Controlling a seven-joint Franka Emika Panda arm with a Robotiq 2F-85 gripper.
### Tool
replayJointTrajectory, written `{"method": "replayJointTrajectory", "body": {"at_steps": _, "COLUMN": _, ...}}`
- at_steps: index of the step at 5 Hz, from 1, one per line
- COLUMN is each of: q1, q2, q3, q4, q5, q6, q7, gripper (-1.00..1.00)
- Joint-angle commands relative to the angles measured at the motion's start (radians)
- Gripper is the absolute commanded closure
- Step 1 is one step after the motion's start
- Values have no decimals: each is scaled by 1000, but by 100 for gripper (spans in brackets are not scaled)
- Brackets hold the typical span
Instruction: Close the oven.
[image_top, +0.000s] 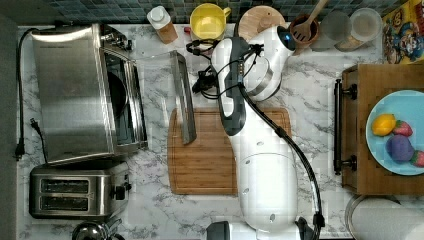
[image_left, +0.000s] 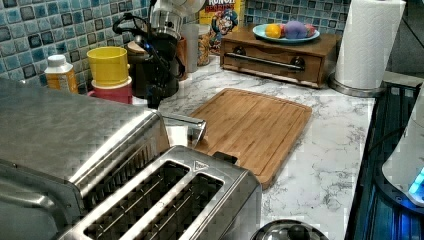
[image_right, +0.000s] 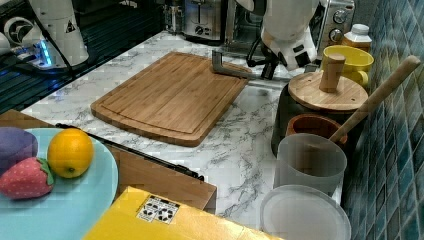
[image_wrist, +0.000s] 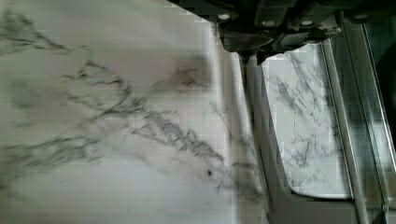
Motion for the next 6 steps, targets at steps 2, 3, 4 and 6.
{"method": "replayJointTrajectory", "body": {"at_steps": 2, "q1": 28, "q2": -52, "q3": 44, "q4": 89, "q5": 23, "q6": -113, "q7": -9, "gripper": 100}}
{"method": "replayJointTrajectory", "body": {"at_steps": 3, "q1": 69, "q2": 1, "q3": 38, "q4": 108, "q5": -23, "q6": -141, "q7": 9, "gripper": 100}}
{"method": "replayJointTrajectory", "body": {"at_steps": 4, "q1": 94, "q2": 37, "q3": 42, "q4": 136, "q5": -56, "q6": -168, "q7": 28, "gripper": 100}}
{"method": "replayJointTrajectory", "body": {"at_steps": 6, "q1": 57, "q2": 5, "q3": 77, "q4": 103, "q5": 4, "q6": -183, "q7": 18, "gripper": 100}}
